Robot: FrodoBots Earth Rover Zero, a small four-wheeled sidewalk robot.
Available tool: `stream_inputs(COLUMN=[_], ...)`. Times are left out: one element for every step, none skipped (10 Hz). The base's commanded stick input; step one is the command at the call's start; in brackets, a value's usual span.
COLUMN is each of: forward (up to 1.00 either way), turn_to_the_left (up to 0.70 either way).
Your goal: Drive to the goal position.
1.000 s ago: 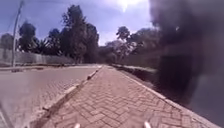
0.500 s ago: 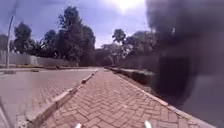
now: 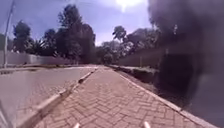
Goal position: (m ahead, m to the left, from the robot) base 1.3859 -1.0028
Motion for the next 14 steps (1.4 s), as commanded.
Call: stream_inputs(forward=[0.70,0.70,0.70,0.70,0.70,0.70,0.70,0.70,0.70,0.70,0.70,0.70,0.70,0.70], turn_to_the_left=[0.00,0.00,0.00,0.00,0.00,0.00,0.00,0.00,0.00,0.00,0.00,0.00,0.00,0.00])
